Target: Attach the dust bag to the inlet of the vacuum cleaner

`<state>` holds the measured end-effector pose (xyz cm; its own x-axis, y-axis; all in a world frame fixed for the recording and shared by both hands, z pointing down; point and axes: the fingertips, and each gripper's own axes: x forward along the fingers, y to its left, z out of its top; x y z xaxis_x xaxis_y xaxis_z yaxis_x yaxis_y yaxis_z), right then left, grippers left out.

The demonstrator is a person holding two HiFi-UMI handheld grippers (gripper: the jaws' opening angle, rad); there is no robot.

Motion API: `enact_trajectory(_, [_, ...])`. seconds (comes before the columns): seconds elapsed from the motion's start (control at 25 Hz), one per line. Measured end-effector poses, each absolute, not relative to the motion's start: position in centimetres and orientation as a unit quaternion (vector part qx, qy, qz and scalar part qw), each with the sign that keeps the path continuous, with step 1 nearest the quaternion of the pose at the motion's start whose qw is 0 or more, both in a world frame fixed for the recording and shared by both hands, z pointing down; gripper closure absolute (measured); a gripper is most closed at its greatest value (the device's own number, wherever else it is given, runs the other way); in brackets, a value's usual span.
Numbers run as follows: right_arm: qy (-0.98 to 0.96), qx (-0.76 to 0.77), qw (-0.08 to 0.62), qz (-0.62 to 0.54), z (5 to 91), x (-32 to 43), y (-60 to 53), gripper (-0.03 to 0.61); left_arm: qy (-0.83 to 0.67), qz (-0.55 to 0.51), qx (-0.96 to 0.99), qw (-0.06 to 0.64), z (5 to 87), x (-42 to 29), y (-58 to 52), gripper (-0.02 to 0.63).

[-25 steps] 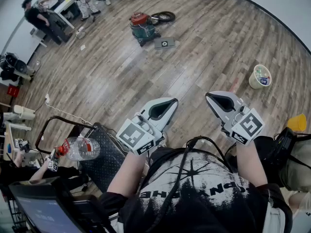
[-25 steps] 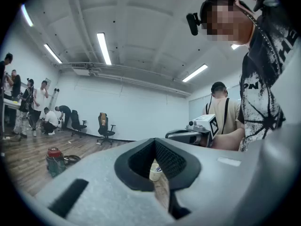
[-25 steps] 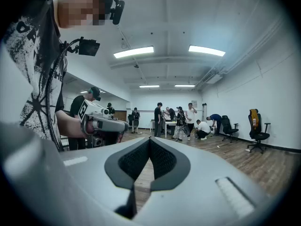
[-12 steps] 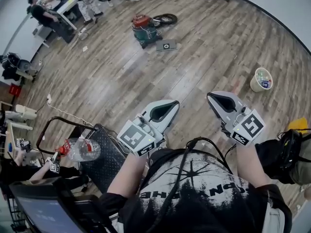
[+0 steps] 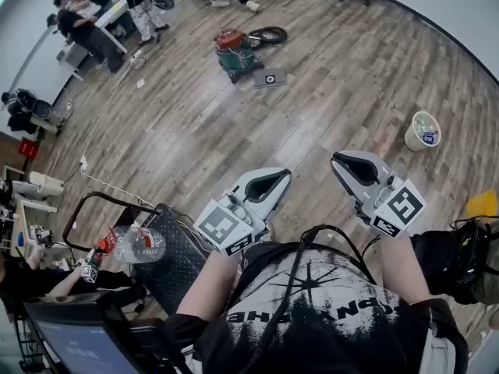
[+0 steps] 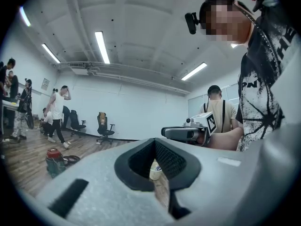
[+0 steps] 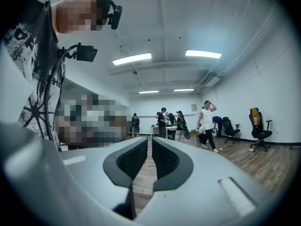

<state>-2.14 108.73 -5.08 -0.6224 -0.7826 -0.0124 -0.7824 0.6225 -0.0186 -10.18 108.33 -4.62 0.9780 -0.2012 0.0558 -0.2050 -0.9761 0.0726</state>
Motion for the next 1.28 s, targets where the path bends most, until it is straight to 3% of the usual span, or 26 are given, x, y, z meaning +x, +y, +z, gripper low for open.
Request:
enact_trajectory(0.68, [0.898, -0.440, 0.020, -0.008, -4.2, -2.6, 107.3, 0.568, -0.104, 0.031, 0.994, 0.030, -4.1, -10.5, 107.1, 0.614])
enact_trajectory(1.28, [0.883, -0.470, -0.007, 0.009, -5.0, -5.2, 95.1, 0.574, -0.079, 0.014, 0.996, 0.037, -4.1, -13.0, 94.7, 0.614])
